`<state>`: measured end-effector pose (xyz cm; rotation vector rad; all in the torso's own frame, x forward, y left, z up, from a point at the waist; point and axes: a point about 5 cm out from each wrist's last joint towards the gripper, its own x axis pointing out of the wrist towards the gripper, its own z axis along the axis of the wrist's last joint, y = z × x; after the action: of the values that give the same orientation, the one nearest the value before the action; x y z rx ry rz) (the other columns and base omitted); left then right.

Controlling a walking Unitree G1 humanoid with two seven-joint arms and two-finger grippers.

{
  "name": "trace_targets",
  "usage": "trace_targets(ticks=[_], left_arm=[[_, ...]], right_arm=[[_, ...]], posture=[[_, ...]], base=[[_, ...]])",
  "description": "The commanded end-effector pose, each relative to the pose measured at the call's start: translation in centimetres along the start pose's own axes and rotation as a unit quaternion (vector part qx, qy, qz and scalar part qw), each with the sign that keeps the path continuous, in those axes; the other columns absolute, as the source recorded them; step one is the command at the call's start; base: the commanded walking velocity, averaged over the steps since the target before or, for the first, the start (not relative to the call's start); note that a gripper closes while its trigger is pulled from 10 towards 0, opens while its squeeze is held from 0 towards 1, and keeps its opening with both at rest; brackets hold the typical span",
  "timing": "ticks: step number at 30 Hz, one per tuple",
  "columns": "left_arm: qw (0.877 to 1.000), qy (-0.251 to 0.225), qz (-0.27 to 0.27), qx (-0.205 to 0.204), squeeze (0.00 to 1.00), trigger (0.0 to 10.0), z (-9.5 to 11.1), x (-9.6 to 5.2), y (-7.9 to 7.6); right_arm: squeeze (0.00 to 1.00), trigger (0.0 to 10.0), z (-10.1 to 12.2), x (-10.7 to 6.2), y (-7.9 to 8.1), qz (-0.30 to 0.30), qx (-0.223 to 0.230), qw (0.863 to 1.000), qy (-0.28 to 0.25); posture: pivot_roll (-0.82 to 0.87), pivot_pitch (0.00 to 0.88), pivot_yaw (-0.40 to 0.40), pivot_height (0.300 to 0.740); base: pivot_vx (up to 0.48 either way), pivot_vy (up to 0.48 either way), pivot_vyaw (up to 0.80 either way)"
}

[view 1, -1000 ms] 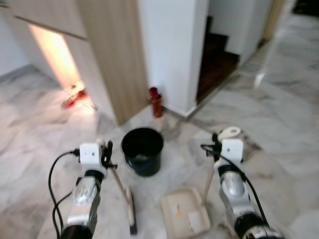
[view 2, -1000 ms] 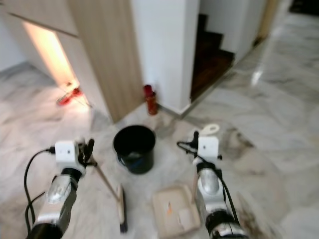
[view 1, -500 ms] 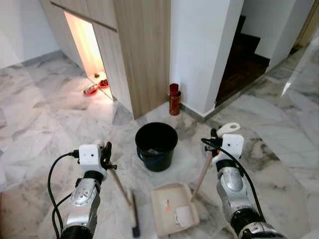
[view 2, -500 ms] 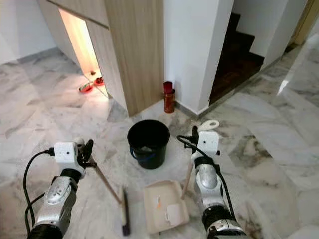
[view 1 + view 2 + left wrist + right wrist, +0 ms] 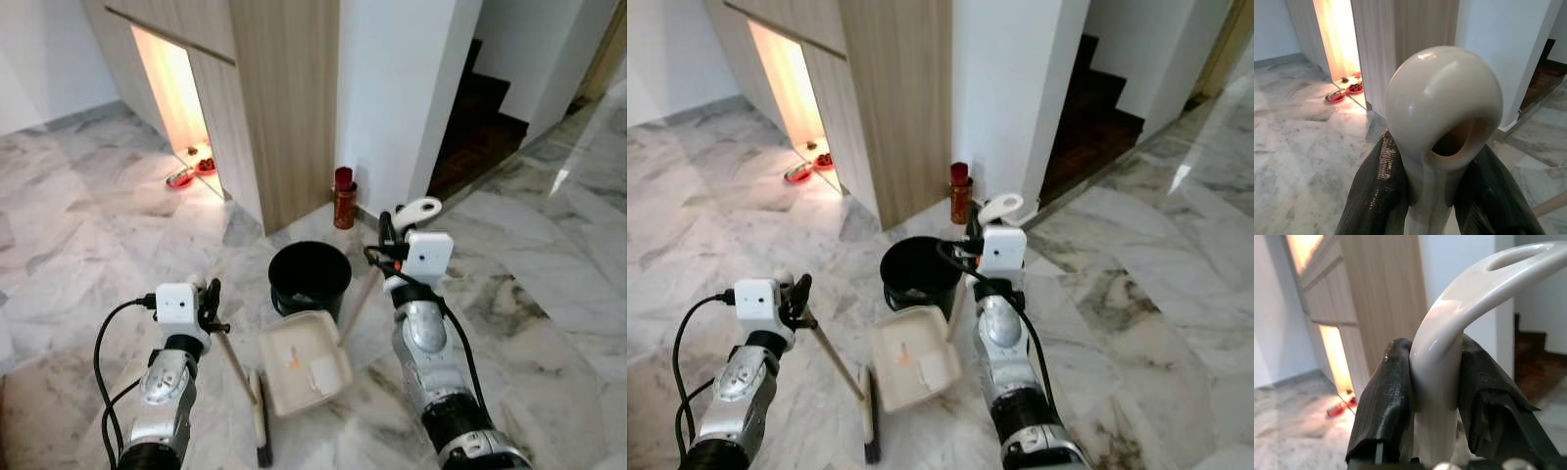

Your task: Sweep floor

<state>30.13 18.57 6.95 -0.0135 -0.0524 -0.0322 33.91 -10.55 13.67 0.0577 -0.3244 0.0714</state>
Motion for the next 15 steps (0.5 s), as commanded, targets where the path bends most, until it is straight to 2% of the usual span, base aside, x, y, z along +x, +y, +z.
trace_targets(ticks=[1, 8, 15], left_arm=[[1.000, -0.016, -0.009, 0.017, 0.00, 10.0, 0.9, 0.6, 0.2], [1.000, -0.017, -0.012, 0.017, 0.00, 10.0, 1.0, 0.8, 0.2], [1.000, -0.017, -0.017, 0.018, 0.00, 10.0, 1.0, 0.9, 0.1]], right_arm=[[0.00, 10.0, 2.0, 0.8, 0.6, 0.004, 0.012, 0.999, -0.042], [0.00, 10.0, 4.2, 1.6, 1.8, 0.021, 0.034, 0.996, -0.075], [0.00, 10.0, 5.0, 1.4, 1.5, 0.012, 0.027, 0.997, -0.066]], posture=[[-0.04, 0.000, 0.059, 0.740], [-0.04, 0.000, 0.061, 0.740], [-0.03, 0.000, 0.062, 0.740]], base=[[0.000, 0.000, 0.00], [0.000, 0.000, 0.00], [0.000, 0.000, 0.00]])
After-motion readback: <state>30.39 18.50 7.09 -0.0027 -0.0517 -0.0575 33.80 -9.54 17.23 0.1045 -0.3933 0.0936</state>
